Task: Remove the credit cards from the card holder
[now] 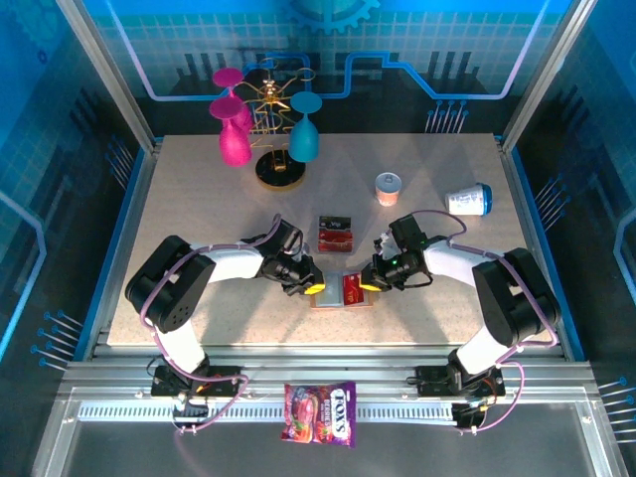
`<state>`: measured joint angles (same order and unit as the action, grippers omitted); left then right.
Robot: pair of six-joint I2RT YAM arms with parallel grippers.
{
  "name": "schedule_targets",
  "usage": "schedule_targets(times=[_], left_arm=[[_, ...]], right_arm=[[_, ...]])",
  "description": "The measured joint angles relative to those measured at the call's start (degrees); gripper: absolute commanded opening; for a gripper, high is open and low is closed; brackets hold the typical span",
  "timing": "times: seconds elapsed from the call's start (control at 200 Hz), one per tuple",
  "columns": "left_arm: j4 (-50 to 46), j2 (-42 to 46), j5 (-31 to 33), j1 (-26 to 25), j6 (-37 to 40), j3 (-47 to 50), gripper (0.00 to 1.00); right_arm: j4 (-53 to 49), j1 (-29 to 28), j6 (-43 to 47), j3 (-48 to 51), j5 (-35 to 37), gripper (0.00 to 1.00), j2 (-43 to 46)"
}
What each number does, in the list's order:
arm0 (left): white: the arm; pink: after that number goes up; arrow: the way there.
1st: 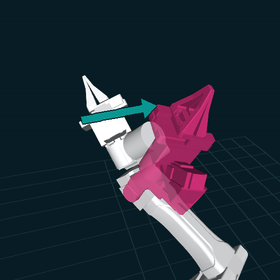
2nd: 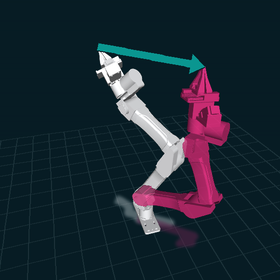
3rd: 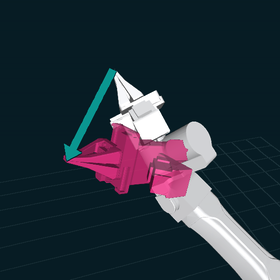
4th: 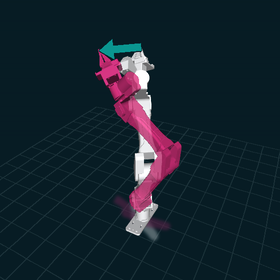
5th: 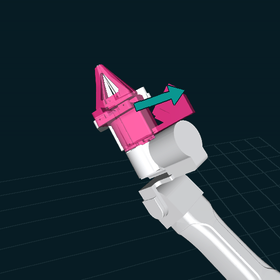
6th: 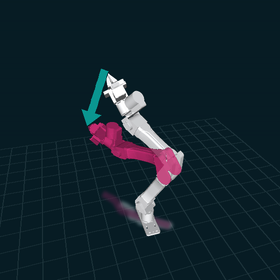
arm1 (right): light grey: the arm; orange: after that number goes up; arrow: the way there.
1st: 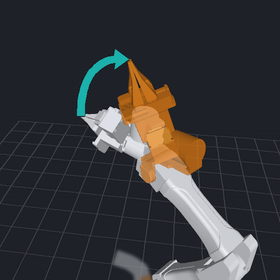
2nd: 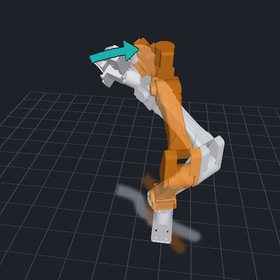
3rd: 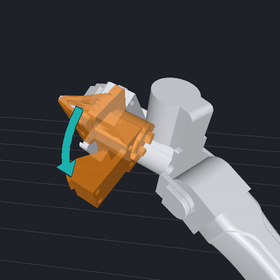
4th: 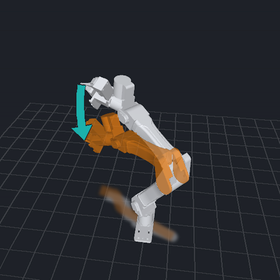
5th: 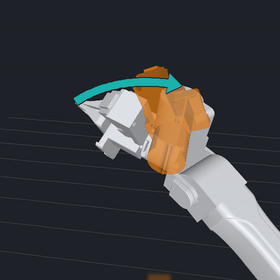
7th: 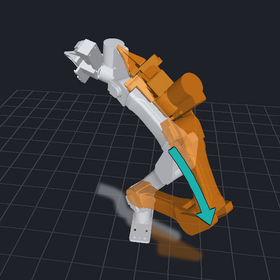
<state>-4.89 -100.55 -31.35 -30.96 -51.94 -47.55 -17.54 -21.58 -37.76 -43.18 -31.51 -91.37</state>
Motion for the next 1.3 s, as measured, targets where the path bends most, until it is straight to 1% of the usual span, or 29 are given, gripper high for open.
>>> schedule_targets(times=[0.105, 0.525, 0.865, 1.301], left_arm=[[0.0, 0.0, 0.0, 0.0, 0.0, 0.0, 0.15], [-2.4, 0.7, 0.0, 0.8, 0.0, -1.1, 0.18], [-2.6, 1.7, 0.0, 1.7, 0.5, -1.1, 0.18], [-2.3, 2.8, 0.0, 3.1, 1.1, -1.0, 0.18]], right_arm=[[0.2, -0.2, -0.8, 0.0, -0.1, 0.18, 0.0], [1.0, -2.6, -3.6, 0.0, 0.0, 0.18, 1.2], [0.3, -4.7, -5.0, 0.0, 2.1, 0.18, 2.5], [-2.4, -5.9, -5.7, -1.2, 4.5, 0.10, 3.7]])
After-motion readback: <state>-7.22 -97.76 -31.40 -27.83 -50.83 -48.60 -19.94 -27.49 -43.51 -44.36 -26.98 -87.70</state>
